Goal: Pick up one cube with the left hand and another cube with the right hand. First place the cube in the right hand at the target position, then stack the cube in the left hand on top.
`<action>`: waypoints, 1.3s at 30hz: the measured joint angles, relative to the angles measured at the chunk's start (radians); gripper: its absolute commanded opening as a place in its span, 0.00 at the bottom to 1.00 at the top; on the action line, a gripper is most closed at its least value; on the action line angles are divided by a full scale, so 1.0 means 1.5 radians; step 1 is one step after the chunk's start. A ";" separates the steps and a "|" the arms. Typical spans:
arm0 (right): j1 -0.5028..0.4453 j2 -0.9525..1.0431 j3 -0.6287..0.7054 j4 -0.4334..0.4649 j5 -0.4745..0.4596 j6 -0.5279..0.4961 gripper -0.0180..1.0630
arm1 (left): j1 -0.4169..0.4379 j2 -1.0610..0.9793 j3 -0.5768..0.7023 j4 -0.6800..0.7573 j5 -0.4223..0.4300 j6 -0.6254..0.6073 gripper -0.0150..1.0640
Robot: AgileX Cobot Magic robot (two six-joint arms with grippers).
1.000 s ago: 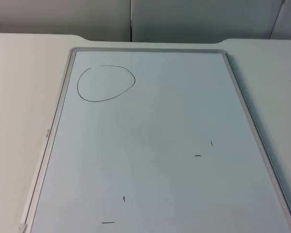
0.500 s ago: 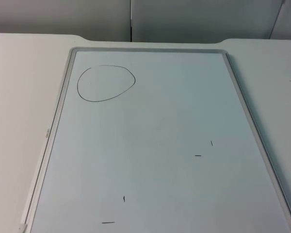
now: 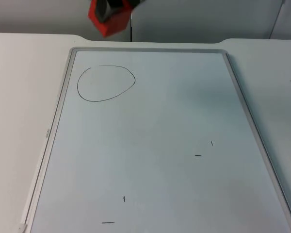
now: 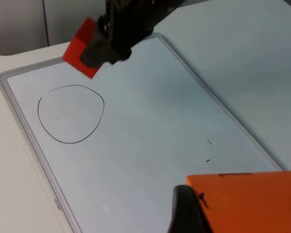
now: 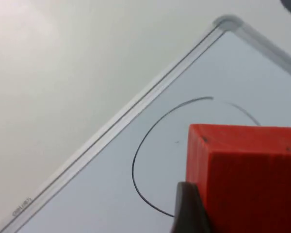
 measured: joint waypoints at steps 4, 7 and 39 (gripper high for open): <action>0.000 0.060 -0.003 -0.006 -0.019 0.000 0.01 | 0.000 0.000 0.000 0.000 0.000 0.000 0.12; 0.000 0.078 -0.003 -0.017 -0.036 0.000 0.01 | 0.000 0.000 0.000 0.000 0.000 0.000 0.12; 0.010 0.142 -0.004 -0.034 -0.107 0.002 0.01 | 0.000 0.000 0.000 0.000 0.000 0.000 0.12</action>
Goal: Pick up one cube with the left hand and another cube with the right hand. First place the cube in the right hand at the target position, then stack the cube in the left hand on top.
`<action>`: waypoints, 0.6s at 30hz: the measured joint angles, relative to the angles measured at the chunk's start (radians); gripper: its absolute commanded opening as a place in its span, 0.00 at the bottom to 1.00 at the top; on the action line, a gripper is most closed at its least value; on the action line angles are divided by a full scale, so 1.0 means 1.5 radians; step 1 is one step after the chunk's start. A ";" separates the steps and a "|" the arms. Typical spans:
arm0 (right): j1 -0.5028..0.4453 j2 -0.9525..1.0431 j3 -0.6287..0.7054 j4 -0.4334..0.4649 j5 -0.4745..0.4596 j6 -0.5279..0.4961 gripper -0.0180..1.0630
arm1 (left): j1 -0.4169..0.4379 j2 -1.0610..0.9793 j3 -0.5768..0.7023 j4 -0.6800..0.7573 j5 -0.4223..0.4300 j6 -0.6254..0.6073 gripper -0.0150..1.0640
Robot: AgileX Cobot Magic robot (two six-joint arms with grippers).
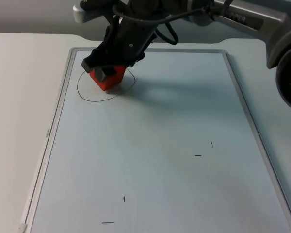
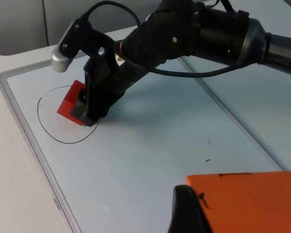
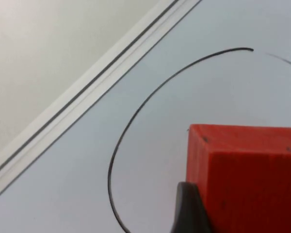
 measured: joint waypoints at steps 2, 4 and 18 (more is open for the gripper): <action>0.000 0.001 0.000 0.000 0.000 0.000 0.01 | 0.000 0.000 0.000 0.000 0.000 0.000 0.12; 0.000 0.005 0.000 -0.001 -0.001 0.000 0.01 | 0.000 0.000 0.000 0.000 0.000 0.000 0.12; 0.000 0.005 0.000 -0.001 -0.002 0.000 0.02 | 0.000 0.000 0.000 0.000 0.000 0.000 0.12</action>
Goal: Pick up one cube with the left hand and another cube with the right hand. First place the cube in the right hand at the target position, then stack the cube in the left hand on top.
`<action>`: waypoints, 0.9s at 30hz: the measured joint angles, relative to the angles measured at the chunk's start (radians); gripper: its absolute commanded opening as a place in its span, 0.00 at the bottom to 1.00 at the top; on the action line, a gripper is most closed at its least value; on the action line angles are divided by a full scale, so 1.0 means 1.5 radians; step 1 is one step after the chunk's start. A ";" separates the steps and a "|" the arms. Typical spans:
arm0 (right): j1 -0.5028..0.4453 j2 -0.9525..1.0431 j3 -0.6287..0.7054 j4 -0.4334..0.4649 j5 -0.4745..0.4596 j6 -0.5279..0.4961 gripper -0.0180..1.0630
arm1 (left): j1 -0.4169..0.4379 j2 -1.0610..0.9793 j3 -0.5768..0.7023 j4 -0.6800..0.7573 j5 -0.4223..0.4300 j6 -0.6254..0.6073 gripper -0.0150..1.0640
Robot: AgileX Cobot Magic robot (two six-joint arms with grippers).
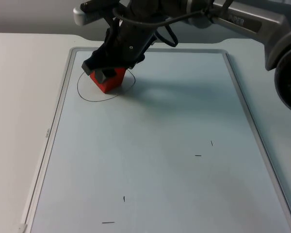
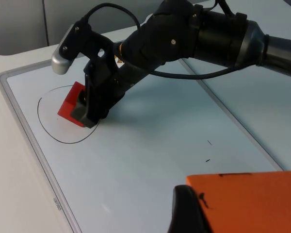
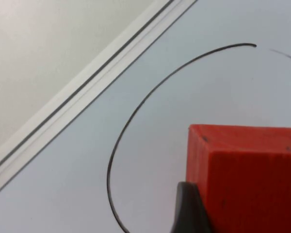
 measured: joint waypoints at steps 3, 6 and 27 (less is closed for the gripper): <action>0.000 0.000 0.000 0.000 0.000 0.000 0.10 | 0.000 0.000 0.000 0.000 0.000 0.000 0.12; 0.000 0.000 0.000 0.000 0.000 0.000 0.30 | 0.000 0.000 0.000 0.000 0.000 0.000 0.12; 0.000 0.000 0.000 0.002 -0.005 0.000 0.48 | 0.000 0.000 0.000 0.000 0.000 0.000 0.12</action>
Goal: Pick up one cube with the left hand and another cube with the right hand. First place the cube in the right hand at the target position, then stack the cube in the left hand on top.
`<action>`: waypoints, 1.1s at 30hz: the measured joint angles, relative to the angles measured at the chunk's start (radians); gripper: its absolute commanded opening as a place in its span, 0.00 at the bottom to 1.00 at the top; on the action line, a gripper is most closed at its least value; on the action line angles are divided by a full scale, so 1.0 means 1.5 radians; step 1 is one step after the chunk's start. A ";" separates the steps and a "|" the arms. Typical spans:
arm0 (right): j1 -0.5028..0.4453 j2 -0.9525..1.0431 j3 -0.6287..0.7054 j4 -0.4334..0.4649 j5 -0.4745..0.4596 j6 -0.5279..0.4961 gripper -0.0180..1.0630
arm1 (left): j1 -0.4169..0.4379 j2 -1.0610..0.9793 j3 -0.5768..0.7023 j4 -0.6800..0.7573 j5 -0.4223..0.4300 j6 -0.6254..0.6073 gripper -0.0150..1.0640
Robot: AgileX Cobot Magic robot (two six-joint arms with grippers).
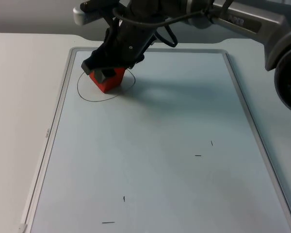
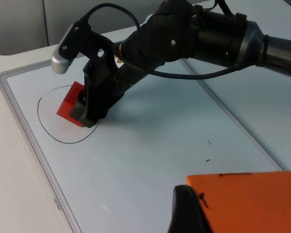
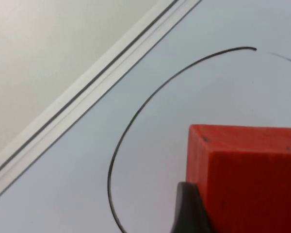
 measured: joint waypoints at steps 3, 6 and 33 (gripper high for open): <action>0.000 0.000 0.000 0.003 0.000 0.000 0.55 | 0.000 0.000 0.000 0.000 0.000 0.000 0.12; 0.000 0.000 0.000 0.010 0.000 0.000 0.65 | 0.000 0.000 0.000 0.000 0.000 0.000 0.12; 0.000 -0.205 0.000 0.021 0.066 -0.012 0.68 | 0.000 0.000 0.000 0.015 0.000 0.000 0.12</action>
